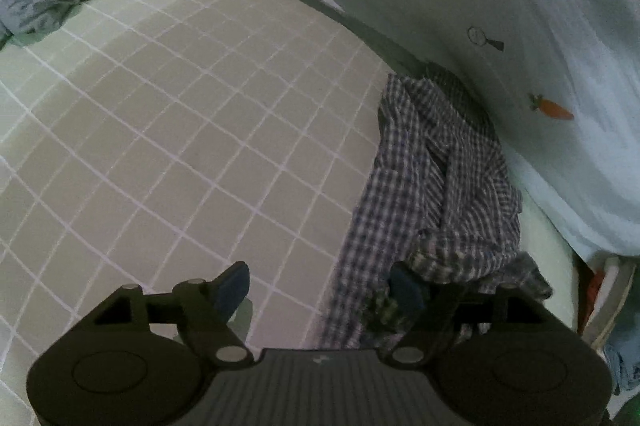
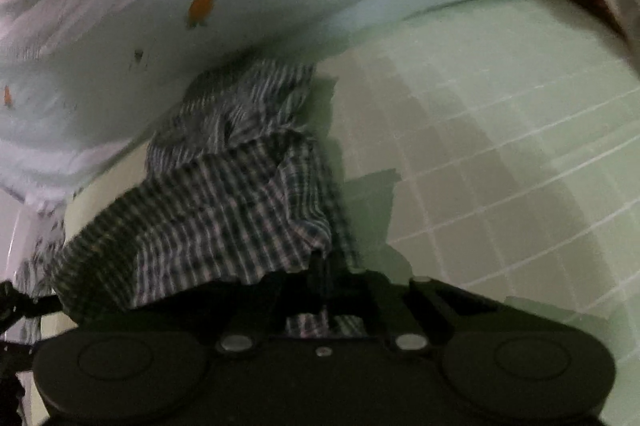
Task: Fold clothes
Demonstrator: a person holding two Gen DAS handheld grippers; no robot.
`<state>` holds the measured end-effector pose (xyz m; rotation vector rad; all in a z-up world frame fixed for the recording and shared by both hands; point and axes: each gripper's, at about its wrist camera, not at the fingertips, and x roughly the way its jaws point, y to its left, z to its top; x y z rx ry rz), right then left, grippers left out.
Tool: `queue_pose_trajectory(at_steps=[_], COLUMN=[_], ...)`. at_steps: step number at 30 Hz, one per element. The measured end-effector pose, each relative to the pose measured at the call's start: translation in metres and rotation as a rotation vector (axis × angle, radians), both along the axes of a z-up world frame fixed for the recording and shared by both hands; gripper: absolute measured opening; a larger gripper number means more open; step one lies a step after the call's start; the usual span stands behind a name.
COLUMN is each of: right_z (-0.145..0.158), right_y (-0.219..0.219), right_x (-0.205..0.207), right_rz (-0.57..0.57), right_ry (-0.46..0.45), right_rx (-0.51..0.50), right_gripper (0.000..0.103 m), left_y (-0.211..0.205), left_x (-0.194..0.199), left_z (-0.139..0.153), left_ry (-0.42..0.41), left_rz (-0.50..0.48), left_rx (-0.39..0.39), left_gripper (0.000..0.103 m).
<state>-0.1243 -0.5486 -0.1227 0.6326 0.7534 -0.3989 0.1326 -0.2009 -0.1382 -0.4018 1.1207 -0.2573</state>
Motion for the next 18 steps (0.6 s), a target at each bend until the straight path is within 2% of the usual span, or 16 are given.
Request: queue_pose_trajectory(at_steps=[3, 8, 11, 14, 16, 18], right_z=[0.005, 0.002, -0.002, -0.006, -0.007, -0.008], right_y=[0.002, 0.002, 0.002, 0.003, 0.003, 0.001], right_x=[-0.007, -0.007, -0.005, -0.005, -0.005, -0.007], right_rz=[-0.018, -0.035, -0.041, -0.037, -0.037, -0.042], right_ry=[-0.006, 0.001, 0.027, 0.044, 0.055, 0.067], right_rx=[-0.022, 0.012, 0.025, 0.027, 0.023, 0.014], right_gripper=[0.001, 0.002, 0.006, 0.010, 0.012, 0.026], left_y=[-0.001, -0.010, -0.030, -0.051, -0.059, -0.066], left_x=[0.002, 0.000, -0.001, -0.003, -0.003, -0.003], left_z=[0.003, 0.006, 0.001, -0.013, -0.023, -0.035], left_ry=[-0.014, -0.039, -0.031, -0.009, 0.003, 0.015], left_rz=[-0.001, -0.051, -0.124, -0.203, -0.224, -0.238], left_rx=[-0.003, -0.025, 0.010, 0.114, 0.243, 0.381], left_gripper=[0.079, 0.082, 0.082, 0.082, 0.082, 0.082])
